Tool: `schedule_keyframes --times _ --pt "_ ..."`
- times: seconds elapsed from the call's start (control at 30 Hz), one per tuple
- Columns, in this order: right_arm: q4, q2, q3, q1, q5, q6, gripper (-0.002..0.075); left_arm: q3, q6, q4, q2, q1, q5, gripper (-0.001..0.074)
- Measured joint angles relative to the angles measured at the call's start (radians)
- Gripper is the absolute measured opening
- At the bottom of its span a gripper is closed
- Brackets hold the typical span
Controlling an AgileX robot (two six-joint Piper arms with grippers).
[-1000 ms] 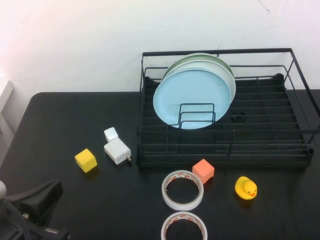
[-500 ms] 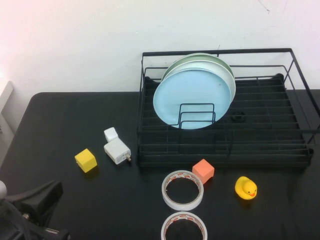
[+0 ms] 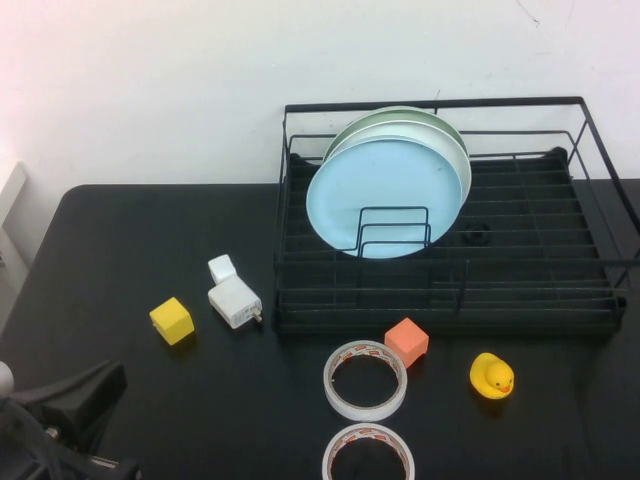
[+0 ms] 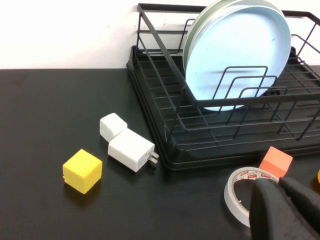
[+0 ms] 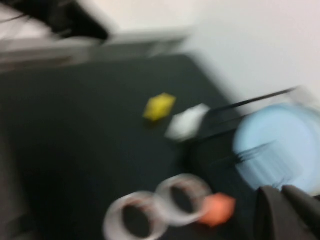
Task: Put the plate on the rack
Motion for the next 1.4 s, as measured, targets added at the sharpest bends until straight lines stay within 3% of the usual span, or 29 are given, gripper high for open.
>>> schedule_keyframes --times 0.27,0.5,0.63,0.83,0.93,1.1,1.4 --pt "-0.078 -0.231 0.218 0.0 -0.404 -0.008 0.0012 0.0 0.0 0.0 0.0 0.0 0.0 -0.0002" --pt "-0.018 -0.305 0.493 -0.002 -0.795 -0.012 0.0012 0.0 0.0 0.0 0.0 0.0 0.0 -0.0002" --pt "-0.197 -0.311 0.65 -0.063 -0.958 0.158 0.0012 0.0 0.0 0.0 0.0 0.0 0.0 -0.0002" --pt "-0.654 -0.393 0.763 -0.185 -0.849 0.757 0.0012 0.0 -0.005 0.0 0.0 0.0 0.0 -0.0002" --pt "-0.785 -0.443 0.82 -0.209 -0.802 0.922 0.0012 0.0 -0.005 0.0 0.0 0.0 0.0 -0.0002" --pt "-0.833 -0.46 0.876 -0.209 -0.735 1.023 0.0012 0.0 -0.013 0.0 0.0 0.0 0.0 -0.0002" --pt "-0.844 -0.46 0.874 -0.209 -0.709 1.029 0.0012 0.0 -0.019 0.0 0.0 0.0 0.0 -0.0002"
